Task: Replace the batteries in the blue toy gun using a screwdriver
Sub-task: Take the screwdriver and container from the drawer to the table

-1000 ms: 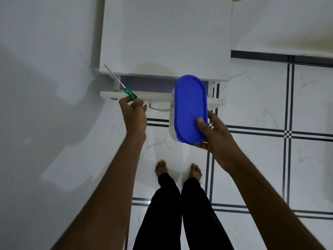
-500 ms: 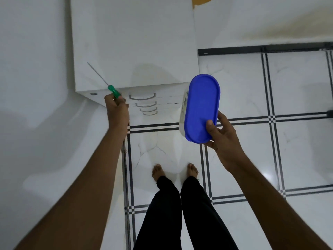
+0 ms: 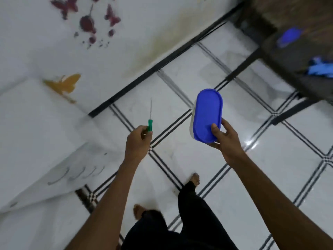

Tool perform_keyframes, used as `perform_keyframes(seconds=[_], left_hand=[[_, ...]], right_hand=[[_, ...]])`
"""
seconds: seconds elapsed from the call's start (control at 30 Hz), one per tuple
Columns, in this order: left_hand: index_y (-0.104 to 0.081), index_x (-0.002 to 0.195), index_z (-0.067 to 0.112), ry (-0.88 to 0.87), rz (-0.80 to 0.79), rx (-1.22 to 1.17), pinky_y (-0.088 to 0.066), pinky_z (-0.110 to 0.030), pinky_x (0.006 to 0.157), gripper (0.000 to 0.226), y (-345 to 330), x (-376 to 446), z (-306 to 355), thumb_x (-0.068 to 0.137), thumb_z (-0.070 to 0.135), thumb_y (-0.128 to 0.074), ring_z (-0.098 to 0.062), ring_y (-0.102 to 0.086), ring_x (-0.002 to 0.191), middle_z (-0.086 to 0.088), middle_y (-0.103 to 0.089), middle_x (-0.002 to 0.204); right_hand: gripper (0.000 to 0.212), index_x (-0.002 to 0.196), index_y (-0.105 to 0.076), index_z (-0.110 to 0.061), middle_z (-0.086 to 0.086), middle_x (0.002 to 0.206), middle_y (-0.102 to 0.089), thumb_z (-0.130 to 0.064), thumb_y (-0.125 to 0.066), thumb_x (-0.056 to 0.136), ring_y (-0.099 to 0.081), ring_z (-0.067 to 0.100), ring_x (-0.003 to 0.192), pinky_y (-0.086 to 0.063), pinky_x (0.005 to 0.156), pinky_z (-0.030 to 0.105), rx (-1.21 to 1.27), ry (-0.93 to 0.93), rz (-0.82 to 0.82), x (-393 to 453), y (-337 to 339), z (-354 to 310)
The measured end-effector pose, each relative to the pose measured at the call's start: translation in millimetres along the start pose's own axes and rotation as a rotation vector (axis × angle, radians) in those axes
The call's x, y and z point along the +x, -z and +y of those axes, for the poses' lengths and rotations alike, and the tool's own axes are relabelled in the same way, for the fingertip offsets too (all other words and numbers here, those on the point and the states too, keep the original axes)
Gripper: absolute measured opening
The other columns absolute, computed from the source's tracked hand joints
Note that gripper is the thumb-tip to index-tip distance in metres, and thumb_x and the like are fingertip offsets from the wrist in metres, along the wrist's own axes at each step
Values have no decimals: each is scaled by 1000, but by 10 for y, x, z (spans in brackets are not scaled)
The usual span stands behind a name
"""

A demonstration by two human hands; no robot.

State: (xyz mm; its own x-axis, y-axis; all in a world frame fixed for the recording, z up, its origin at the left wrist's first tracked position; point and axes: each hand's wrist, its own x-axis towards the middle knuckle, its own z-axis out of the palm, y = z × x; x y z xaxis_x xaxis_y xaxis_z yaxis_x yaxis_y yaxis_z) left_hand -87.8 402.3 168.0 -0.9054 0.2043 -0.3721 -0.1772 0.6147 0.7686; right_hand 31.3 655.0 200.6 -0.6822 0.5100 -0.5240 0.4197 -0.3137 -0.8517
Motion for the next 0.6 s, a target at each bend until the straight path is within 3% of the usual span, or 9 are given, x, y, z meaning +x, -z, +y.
perform_keyframes(seconds=[0.13,0.3,0.4,0.6], left_hand=[[-68,95,16,-151,-121,73,-50,-28,70,12,-969,345,1278,90,26,-64,-20,-64,78,2,-68,80],[-72,87,18,-283,-257,120,-55,-37,78,10,-2251,652,2758,85,25,-67,-25,-68,84,-6,-72,83],[-75,98,14,-316,-339,148,-55,-36,82,20,-2969,832,3494,84,26,-68,-21,-68,85,-3,-73,84],[-75,104,15,-398,-406,171,-55,-32,83,25,-4294,1544,4522,84,28,-71,-18,-68,88,-1,-75,91]], right_hand=[[54,140,-47,-23,2,100,-75,-31,-67,90,-70,30,99,-61,78,41,85,61,134,308,1092,-442],[55,139,-49,-23,-1,101,-74,-32,-69,89,-72,26,96,-61,79,44,188,101,277,799,2388,-917],[56,138,-51,-23,3,119,-69,-39,-69,87,-71,24,99,-61,78,44,229,119,330,1151,3055,-1106],[47,135,-55,-20,5,120,-68,-35,-66,91,-70,25,101,-61,74,41,275,138,411,2150,4140,-1526]])
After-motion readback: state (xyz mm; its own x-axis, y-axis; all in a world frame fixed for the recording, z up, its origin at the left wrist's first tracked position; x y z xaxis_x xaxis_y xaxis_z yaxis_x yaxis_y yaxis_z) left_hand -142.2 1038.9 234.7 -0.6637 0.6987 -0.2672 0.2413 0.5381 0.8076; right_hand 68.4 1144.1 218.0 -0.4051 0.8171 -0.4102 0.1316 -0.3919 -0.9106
